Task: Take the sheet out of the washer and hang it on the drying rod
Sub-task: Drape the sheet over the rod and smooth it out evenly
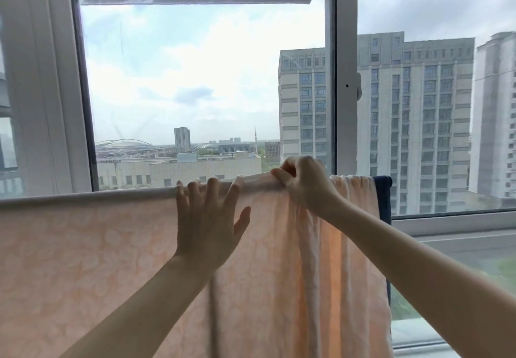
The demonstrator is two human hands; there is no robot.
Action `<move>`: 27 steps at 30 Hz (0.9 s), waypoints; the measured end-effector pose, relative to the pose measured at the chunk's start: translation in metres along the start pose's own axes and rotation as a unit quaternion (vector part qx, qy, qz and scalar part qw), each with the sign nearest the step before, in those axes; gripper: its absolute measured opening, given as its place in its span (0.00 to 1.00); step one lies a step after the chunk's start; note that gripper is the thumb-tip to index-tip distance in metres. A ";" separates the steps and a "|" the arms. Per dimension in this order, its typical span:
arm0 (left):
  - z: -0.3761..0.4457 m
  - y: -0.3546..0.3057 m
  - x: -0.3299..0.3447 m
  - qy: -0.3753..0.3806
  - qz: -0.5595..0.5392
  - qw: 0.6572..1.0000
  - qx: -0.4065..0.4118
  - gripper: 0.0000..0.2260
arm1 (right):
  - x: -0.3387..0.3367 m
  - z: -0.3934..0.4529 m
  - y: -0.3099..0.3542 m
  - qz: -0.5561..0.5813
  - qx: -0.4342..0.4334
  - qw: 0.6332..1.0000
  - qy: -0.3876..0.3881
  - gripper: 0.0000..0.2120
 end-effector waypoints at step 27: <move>0.006 -0.059 0.021 -0.048 0.014 0.999 -0.001 0.23 | -0.033 -0.040 -0.053 -0.094 -0.117 0.989 0.009 0.12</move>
Point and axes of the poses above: each hand's wrist, its own z-axis towards the middle knuckle, its own x-axis out of the palm, y = z × x, the point moved 2 cm from there along z, towards the middle knuckle, and after that the axes turned 6 degrees about -x, right-handed, at the moved point
